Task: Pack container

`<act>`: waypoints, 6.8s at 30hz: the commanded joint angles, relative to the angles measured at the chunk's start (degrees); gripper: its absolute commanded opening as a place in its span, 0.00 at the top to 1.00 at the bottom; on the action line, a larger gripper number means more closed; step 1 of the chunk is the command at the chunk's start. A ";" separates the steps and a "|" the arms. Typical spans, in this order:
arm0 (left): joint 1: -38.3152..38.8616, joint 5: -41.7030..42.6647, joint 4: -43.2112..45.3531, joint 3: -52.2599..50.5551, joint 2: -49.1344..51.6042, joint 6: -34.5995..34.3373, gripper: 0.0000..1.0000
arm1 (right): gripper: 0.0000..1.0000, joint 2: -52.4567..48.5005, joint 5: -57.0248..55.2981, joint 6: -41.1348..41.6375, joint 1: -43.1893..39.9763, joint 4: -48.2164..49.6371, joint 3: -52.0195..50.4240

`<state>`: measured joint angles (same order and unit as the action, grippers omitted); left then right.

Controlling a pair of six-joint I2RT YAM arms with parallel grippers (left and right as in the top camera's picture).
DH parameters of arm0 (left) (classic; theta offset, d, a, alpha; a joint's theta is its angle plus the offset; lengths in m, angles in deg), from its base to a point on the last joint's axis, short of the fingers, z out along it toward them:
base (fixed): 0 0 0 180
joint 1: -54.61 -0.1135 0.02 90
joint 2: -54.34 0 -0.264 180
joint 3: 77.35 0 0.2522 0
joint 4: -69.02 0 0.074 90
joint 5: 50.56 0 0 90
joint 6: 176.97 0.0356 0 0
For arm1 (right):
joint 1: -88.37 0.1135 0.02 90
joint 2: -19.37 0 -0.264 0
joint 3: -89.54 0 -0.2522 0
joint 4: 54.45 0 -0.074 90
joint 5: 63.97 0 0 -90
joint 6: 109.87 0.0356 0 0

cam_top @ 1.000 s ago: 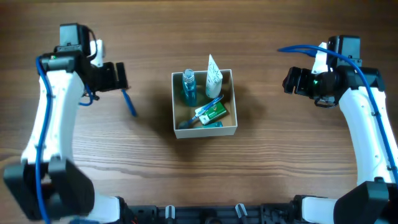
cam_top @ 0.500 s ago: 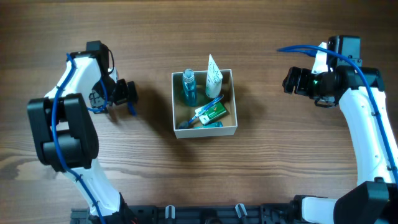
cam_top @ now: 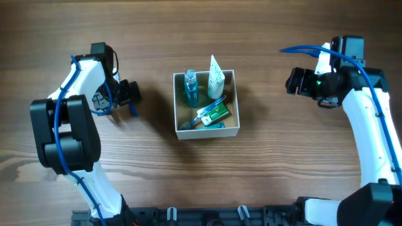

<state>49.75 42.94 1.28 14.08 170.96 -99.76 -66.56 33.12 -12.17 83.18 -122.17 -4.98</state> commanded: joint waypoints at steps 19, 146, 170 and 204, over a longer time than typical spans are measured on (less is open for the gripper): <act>3.91 -6.64 -0.26 -2.58 2.25 -0.09 0.13 | 0.05 -0.11 0.28 -0.24 -0.09 0.15 0.15; 9.18 4.72 -1.44 7.41 -29.81 15.28 0.00 | 0.00 1.46 0.22 -11.72 11.54 15.06 0.70; 9.20 1.09 -2.36 -24.83 -91.78 11.89 0.00 | 0.00 57.37 -7.65 -1.49 11.50 10.82 -28.87; 9.18 2.01 -11.72 -26.12 -94.99 11.89 0.00 | 0.00 77.07 -8.81 -1.73 11.50 6.58 -35.82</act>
<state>59.25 44.28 -10.37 -11.64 76.41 -87.33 2.59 25.75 -14.90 94.66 -115.44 -37.61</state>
